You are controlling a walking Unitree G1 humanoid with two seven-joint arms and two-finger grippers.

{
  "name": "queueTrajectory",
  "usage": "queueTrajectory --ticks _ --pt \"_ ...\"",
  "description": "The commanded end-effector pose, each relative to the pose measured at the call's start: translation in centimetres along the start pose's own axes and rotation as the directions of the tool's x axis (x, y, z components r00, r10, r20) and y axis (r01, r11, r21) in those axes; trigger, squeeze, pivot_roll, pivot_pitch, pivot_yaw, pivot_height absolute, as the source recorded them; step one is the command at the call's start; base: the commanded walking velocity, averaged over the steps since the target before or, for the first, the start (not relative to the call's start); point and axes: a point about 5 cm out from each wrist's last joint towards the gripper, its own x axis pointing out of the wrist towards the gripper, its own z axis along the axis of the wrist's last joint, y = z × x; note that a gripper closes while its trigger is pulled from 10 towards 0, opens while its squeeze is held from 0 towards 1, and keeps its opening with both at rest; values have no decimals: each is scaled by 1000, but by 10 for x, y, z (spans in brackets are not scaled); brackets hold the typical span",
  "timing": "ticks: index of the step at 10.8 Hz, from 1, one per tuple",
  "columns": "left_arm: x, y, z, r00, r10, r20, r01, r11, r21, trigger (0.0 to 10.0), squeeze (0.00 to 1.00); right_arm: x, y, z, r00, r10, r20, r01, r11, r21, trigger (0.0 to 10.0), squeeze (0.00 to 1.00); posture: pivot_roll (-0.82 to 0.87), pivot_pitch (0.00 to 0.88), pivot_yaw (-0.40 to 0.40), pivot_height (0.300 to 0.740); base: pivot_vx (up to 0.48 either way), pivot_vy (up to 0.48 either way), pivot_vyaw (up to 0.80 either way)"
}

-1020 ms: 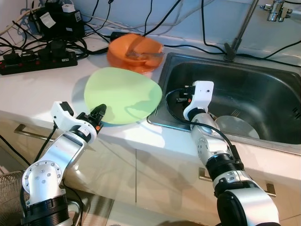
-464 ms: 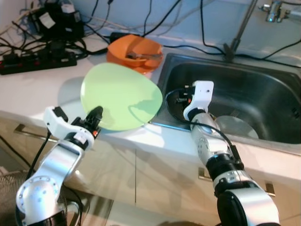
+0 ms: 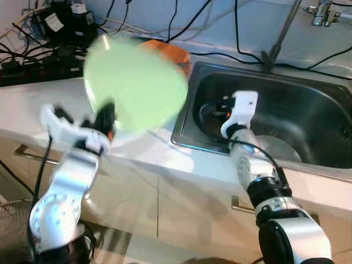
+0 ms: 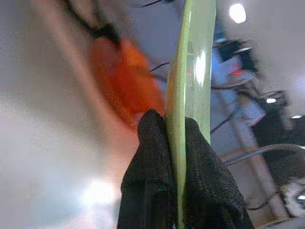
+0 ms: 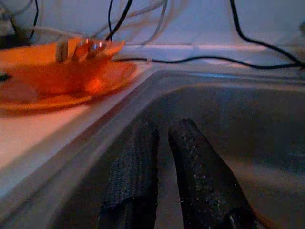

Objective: Kitchen organization

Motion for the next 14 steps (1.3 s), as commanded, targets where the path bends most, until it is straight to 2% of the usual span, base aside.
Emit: queueTrajectory --ticks 1,2,3,5,6,8,11,12,13,14 --pt "0 -15 3 996 -83 29 83 996 13 10000 0 4 -1 14 999 0 44 -1 1000 12 10000 0 283 42 -53 740 0 0 0" --pt "3 -20 3 992 -124 35 123 992 24 10000 0 6 -2 22 998 2 62 -4 999 34 10000 745 282 33 -54 740 0 0 0" --pt "14 -23 0 988 -151 28 150 987 57 10000 0 10 -3 34 996 3 89 -15 990 143 10000 1000 276 20 -54 740 0 0 0" --pt "33 -26 -8 985 -171 13 168 979 111 10000 0 13 0 44 993 35 111 -73 931 357 10000 1000 262 4 -46 740 0 0 0" --pt "36 -29 -11 983 -185 5 183 975 127 10000 0 12 -1 44 993 42 108 -81 918 388 10000 1000 260 0 -44 740 0 0 0" --pt "48 -31 -19 984 -176 10 173 974 148 10000 0 9 -3 40 994 59 92 -98 851 516 10000 1000 247 0 -37 740 0 0 0" --pt "59 -36 -18 979 -197 47 189 970 150 10000 0 6 3 42 985 127 112 -169 793 585 10000 1000 247 15 -39 740 0 0 0" --pt "62 -38 -19 977 -205 50 196 969 149 10000 0 5 9 41 982 149 115 -188 758 625 10000 1000 244 20 -37 740 0 0 0" --pt "64 -41 -21 975 -219 45 211 967 141 10000 0 3 14 40 975 186 120 -219 733 644 10000 0 246 25 -37 740 0 0 0" --pt "65 -43 -23 972 -232 39 224 965 136 10000 0 2 17 40 972 200 127 -233 716 658 10000 0 244 29 -37 740 0 0 0"
